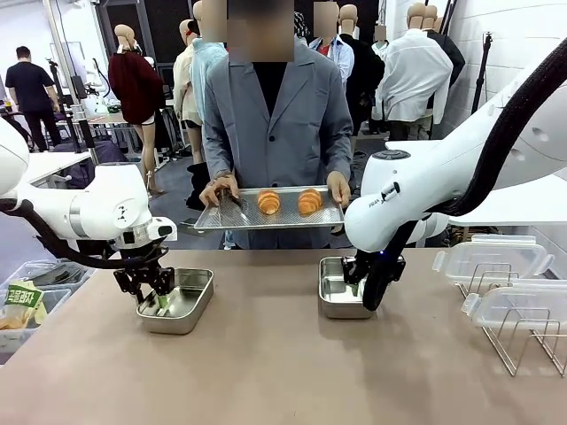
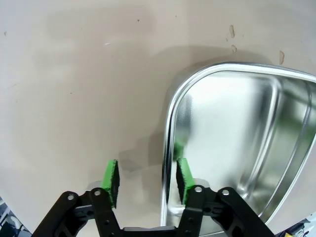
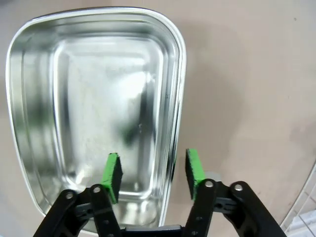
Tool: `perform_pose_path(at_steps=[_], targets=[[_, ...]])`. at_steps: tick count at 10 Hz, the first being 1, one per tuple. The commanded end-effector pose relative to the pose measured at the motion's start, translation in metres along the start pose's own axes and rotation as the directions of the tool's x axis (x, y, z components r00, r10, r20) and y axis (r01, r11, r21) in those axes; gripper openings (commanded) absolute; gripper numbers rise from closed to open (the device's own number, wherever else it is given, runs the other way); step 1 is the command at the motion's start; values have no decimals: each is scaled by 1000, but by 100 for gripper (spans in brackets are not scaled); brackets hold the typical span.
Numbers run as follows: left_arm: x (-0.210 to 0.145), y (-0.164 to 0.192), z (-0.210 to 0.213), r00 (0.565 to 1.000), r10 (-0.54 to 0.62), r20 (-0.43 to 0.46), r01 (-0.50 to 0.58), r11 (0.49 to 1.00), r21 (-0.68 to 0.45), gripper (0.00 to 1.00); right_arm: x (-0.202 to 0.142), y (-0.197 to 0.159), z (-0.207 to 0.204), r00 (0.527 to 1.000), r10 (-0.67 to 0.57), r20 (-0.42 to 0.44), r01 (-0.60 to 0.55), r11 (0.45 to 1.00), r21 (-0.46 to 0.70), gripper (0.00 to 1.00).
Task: Place the bread in airtight containers.
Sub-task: Lift both Airtight Container.
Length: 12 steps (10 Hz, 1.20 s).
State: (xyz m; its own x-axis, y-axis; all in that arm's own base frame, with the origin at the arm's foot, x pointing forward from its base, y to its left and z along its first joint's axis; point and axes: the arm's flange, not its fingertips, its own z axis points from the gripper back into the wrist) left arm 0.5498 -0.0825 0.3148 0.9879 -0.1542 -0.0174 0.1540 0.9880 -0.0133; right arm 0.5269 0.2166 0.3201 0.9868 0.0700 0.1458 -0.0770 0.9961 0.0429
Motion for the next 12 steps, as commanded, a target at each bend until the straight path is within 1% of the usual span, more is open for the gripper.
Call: perform_pose_path(at_steps=[1,6,7,8,9,10,12], targets=[[-1,5,9,1000,-8,25,8,1000,-16,0,8,8,-7,999,-29,15,30,998,-56,0],[-4,13,16,999,4,42,-2,999,-52,0,15,6,-10,997,-82,8,82,989,-123,0],[-6,12,16,999,8,50,-5,998,-60,0,15,5,-10,996,-88,-7,86,989,-121,0],[-6,22,19,998,30,53,-27,998,-64,0,16,10,-9,997,-53,-52,46,990,-132,0],[0,7,13,1000,15,25,-14,1000,-27,0,24,23,2,986,74,-147,-103,974,-202,0],[0,7,13,1000,15,25,-14,1000,-27,0,12,1,-4,998,-64,-13,62,995,-78,0],[0,7,13,1000,15,25,-14,1000,-27,0,12,1,-4,998,-64,-13,62,995,-78,0]])
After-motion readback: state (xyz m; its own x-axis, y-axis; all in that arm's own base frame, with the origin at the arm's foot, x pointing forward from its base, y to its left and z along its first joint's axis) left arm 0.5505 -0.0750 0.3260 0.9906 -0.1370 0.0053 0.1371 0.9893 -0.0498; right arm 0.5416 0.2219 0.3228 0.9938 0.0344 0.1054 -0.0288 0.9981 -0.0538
